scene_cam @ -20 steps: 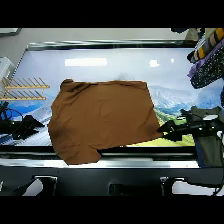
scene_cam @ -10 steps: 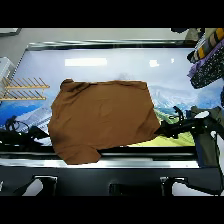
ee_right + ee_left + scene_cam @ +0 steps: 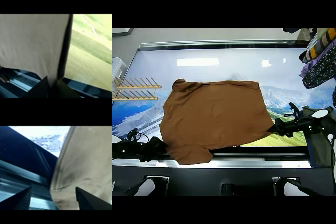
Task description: Fold the clothes and pants, and hang the long-sleeved shirts on hangers.
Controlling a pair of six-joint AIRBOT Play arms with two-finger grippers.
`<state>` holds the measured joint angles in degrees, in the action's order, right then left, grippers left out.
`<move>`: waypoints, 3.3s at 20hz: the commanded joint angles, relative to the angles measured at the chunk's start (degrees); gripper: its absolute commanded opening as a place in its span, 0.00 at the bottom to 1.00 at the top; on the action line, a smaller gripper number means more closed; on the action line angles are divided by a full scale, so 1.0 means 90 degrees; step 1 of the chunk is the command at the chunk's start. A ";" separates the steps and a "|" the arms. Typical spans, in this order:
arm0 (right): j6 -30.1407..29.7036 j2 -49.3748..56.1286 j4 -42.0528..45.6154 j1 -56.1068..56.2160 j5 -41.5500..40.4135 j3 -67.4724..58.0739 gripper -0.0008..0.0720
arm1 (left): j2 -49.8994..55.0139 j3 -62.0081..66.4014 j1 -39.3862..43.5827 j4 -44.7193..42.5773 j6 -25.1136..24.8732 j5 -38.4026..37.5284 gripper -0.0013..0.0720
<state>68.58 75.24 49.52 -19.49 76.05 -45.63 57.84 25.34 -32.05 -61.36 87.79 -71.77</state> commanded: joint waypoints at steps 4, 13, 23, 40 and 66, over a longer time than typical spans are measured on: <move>-0.0070 -0.0041 -0.0301 0.0005 0.0083 0.0000 0.05 | 0.0005 -0.0238 0.0131 0.0525 0.0024 0.0413 0.85; -0.0085 -0.0262 -0.0338 0.0005 0.0085 0.0000 0.05 | -0.0002 -0.0634 0.0568 0.0738 0.0141 0.0702 0.21; -0.0593 -0.0704 -0.0959 0.1486 -0.1095 -0.1042 0.05 | -0.0005 0.1647 0.0882 0.1372 -0.0168 0.0704 0.03; 0.2331 -0.4505 0.1681 0.1513 -0.2081 -0.6339 0.05 | -0.2110 0.9590 0.1190 -0.1348 0.1785 -0.0141 0.03; 0.1948 0.2511 0.2171 0.1515 -0.2654 -0.5399 0.05 | 0.5557 0.8755 0.2773 -0.0520 -0.0287 0.0969 0.04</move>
<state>87.00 94.78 69.08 -5.87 54.35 -94.30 103.24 101.32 -7.51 -65.71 85.84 -61.34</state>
